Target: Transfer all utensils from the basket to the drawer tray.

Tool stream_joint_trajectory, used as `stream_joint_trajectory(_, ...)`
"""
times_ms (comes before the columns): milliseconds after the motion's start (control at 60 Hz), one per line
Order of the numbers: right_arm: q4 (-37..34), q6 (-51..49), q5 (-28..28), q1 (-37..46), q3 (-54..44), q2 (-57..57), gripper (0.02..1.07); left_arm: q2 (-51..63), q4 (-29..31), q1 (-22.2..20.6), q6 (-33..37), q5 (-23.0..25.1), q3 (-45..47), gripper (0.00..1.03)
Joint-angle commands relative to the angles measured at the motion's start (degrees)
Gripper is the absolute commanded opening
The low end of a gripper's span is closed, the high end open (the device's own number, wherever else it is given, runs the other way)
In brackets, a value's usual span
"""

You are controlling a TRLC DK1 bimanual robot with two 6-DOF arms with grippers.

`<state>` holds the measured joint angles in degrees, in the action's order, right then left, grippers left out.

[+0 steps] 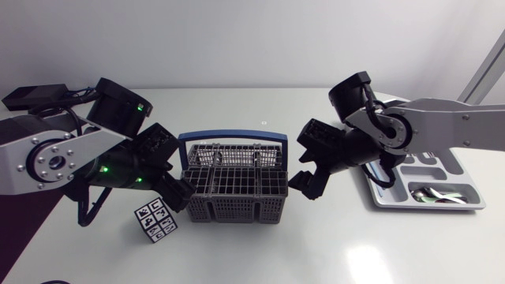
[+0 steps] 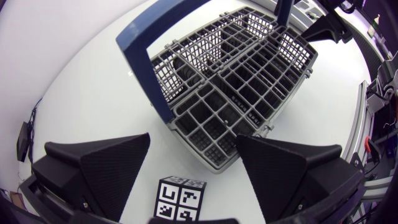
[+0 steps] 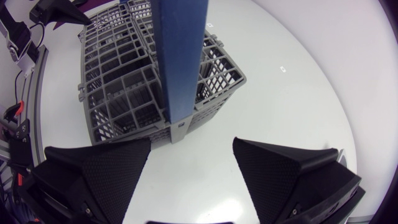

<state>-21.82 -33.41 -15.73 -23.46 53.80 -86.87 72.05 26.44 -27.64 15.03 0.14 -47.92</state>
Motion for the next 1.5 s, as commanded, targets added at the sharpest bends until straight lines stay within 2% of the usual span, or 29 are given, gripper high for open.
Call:
stream_joint_trajectory(0, 1.0, 1.8, -0.4, 0.0, 0.1, 1.2, 1.0, 1.9, 0.5, -1.1, -0.6, 1.4, 2.0, 0.97)
stream_joint_trajectory(200, 1.0, 1.5, -0.3, -0.1, -2.5, 4.1, 1.02, -1.6, 0.8, 2.4, -0.2, 1.3, 0.6, 0.98)
stream_joint_trajectory(450, 0.9, 0.0, 3.3, 2.0, -7.6, 12.3, 1.02, -10.7, 1.1, 6.9, -0.5, 1.4, 0.6, 0.98)
stream_joint_trajectory(733, -0.3, 1.6, 6.0, 8.7, -11.3, 24.6, 1.02, -20.3, 2.2, 15.3, -0.7, 2.7, 1.0, 0.98)
stream_joint_trajectory(850, 1.2, 3.2, 6.6, 12.8, -13.5, 30.8, 1.02, -23.0, 2.1, 20.3, 0.1, 2.7, 2.0, 0.98)
stream_joint_trajectory(983, 4.1, 5.2, 8.0, 17.5, -17.6, 38.5, 1.02, -27.2, 1.5, 23.3, 0.9, 2.7, 4.2, 0.98)
stream_joint_trajectory(1200, 3.8, 5.9, 10.3, 20.3, -22.9, 47.8, 1.02, -35.0, 0.5, 26.3, 3.7, 2.7, 8.4, 0.98)
stream_joint_trajectory(1483, 7.7, 11.8, 10.9, 23.5, -31.0, 61.2, 1.02, -46.6, -5.6, 28.3, 6.9, 2.6, 18.1, 0.98)
